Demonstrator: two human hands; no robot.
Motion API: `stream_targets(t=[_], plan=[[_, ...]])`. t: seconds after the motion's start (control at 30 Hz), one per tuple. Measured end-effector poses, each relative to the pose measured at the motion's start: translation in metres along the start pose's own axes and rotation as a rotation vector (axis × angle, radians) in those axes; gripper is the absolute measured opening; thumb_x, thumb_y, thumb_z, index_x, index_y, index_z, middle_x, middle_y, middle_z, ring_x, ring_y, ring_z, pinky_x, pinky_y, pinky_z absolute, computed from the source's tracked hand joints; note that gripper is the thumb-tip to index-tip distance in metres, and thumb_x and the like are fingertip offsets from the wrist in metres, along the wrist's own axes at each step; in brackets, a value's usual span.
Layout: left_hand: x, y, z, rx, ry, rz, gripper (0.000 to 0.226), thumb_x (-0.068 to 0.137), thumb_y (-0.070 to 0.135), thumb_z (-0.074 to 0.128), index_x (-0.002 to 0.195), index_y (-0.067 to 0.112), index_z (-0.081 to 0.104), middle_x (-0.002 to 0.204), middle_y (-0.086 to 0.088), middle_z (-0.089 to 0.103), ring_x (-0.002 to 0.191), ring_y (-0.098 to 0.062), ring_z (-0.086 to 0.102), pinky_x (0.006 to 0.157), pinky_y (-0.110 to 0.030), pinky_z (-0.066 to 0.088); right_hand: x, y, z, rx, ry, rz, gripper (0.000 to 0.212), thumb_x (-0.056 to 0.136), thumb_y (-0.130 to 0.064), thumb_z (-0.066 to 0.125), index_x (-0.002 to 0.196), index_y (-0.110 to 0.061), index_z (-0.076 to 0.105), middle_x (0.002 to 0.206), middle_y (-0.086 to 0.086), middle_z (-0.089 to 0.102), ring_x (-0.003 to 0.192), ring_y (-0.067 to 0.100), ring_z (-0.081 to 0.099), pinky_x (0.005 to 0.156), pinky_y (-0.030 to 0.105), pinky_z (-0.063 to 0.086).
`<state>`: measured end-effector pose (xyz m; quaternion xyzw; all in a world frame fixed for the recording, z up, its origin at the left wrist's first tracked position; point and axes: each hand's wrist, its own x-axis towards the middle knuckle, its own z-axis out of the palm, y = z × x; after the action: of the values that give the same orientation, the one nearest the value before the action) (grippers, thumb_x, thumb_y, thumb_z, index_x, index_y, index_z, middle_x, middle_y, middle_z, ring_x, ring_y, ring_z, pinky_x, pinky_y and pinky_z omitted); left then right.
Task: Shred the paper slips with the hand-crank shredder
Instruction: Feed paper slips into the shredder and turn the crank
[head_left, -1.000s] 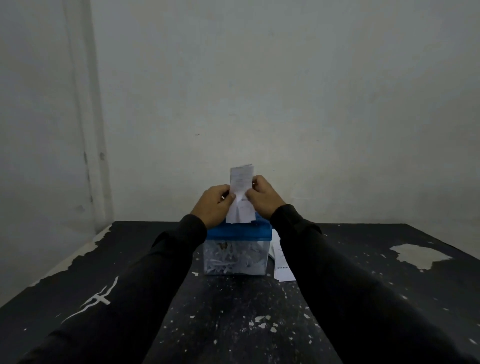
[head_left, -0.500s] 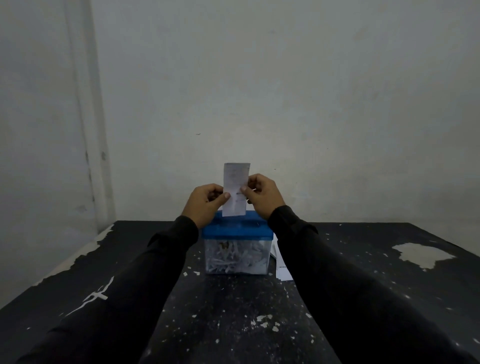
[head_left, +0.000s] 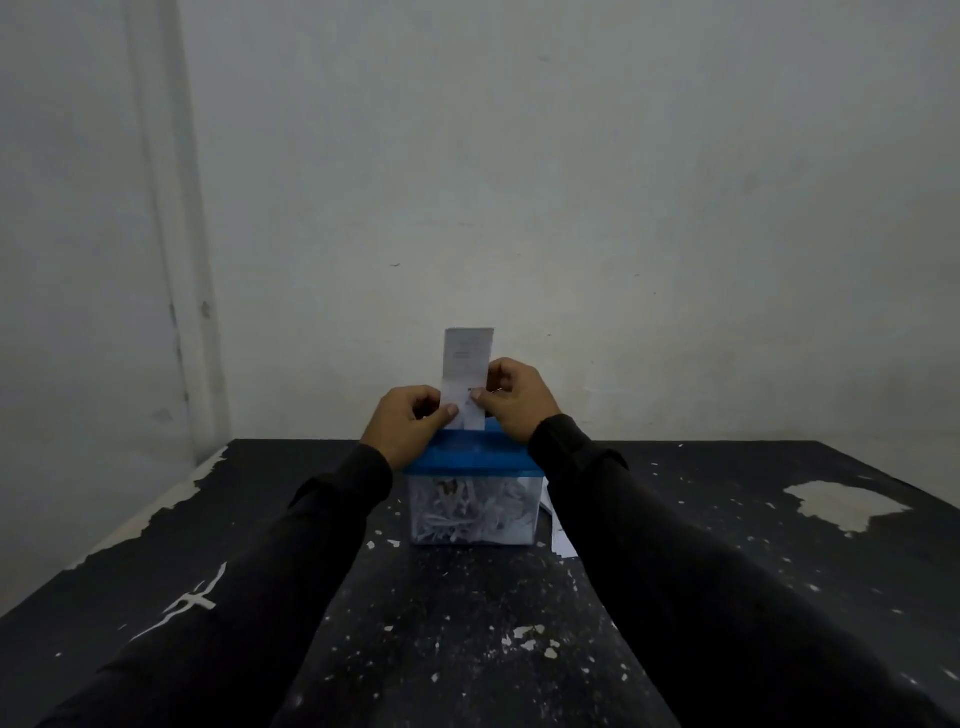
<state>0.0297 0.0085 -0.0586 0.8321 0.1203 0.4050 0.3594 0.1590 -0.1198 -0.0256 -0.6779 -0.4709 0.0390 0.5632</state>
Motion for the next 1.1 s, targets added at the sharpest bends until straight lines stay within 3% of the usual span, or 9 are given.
stream_targets(t=[0.13,0.23,0.3,0.4,0.5,0.63,0.77,0.9,1.1], plan=[[-0.002,0.0,-0.001,0.026,-0.002,-0.001,0.016,0.097,0.024,0.069,0.101,0.009,0.073,0.094,0.001,0.073,0.081,-0.01,0.069,0.066,-0.015,0.053,-0.004,-0.003,-0.004,-0.058,-0.017,0.003,0.017,0.092,-0.012,0.072,0.104,-0.011,0.06,0.113,0.011,0.07,0.103,0.026,0.068,0.09,0.04,0.06],[-0.004,-0.002,-0.001,0.049,0.006,0.01,0.015,0.097,0.024,0.069,0.099,0.01,0.073,0.095,0.002,0.074,0.084,-0.01,0.069,0.069,-0.013,0.053,-0.012,0.003,-0.018,-0.303,0.086,-0.071,0.026,0.089,-0.033,0.075,0.104,-0.016,0.062,0.105,0.003,0.067,0.096,0.019,0.063,0.084,0.03,0.053],[-0.006,-0.001,0.0,0.051,0.017,0.037,0.01,0.097,0.021,0.069,0.094,0.012,0.072,0.094,0.002,0.073,0.083,-0.009,0.069,0.068,-0.01,0.051,-0.02,0.014,-0.029,-0.493,0.142,-0.076,0.044,0.085,-0.053,0.073,0.109,-0.018,0.062,0.11,0.001,0.063,0.102,0.018,0.058,0.088,0.032,0.049],[-0.008,0.0,0.002,0.06,0.02,0.08,0.015,0.097,0.02,0.069,0.083,0.022,0.067,0.088,0.004,0.072,0.078,-0.007,0.067,0.066,-0.011,0.05,-0.04,0.03,-0.041,-0.612,0.077,0.036,0.074,0.076,-0.078,0.064,0.117,-0.017,0.059,0.118,0.001,0.055,0.106,0.019,0.053,0.093,0.04,0.051],[-0.01,-0.001,0.004,0.053,0.034,0.089,0.024,0.097,0.019,0.069,0.076,0.028,0.062,0.081,0.008,0.069,0.071,0.0,0.063,0.063,-0.01,0.046,-0.056,0.039,-0.045,-0.589,0.029,0.049,0.079,0.072,-0.084,0.062,0.107,-0.014,0.055,0.108,0.001,0.053,0.096,0.02,0.054,0.085,0.039,0.052],[-0.011,-0.006,0.006,-0.009,0.047,0.057,0.021,0.097,0.018,0.07,0.077,0.017,0.066,0.078,0.005,0.07,0.066,0.001,0.062,0.062,-0.013,0.048,-0.055,0.041,-0.043,-0.709,0.012,-0.003,0.09,0.056,-0.1,0.053,0.095,-0.019,0.053,0.095,-0.004,0.051,0.083,0.016,0.053,0.076,0.041,0.055],[-0.01,0.0,0.008,-0.128,0.042,-0.005,0.018,0.096,0.015,0.071,0.08,0.006,0.071,0.08,-0.001,0.072,0.067,0.0,0.064,0.062,-0.016,0.051,-0.049,0.037,-0.046,-0.691,-0.022,0.033,0.089,0.051,-0.101,0.057,0.09,-0.021,0.054,0.092,-0.003,0.052,0.08,0.016,0.055,0.071,0.039,0.055],[-0.011,-0.003,0.006,-0.097,0.041,-0.026,0.02,0.095,0.015,0.072,0.076,0.008,0.069,0.074,0.0,0.069,0.061,0.002,0.061,0.059,-0.014,0.048,-0.045,0.037,-0.047,-0.71,-0.038,0.039,0.089,0.049,-0.102,0.056,0.084,-0.02,0.055,0.088,0.0,0.055,0.075,0.018,0.056,0.067,0.041,0.054],[-0.012,-0.002,0.005,-0.066,0.036,-0.031,0.024,0.095,0.013,0.071,0.072,0.016,0.066,0.074,0.006,0.068,0.062,0.003,0.062,0.059,-0.011,0.046,-0.046,0.036,-0.046,-0.662,-0.074,0.099,0.101,0.038,-0.107,0.049,0.09,-0.021,0.058,0.087,0.0,0.061,0.076,0.017,0.06,0.071,0.042,0.057]])
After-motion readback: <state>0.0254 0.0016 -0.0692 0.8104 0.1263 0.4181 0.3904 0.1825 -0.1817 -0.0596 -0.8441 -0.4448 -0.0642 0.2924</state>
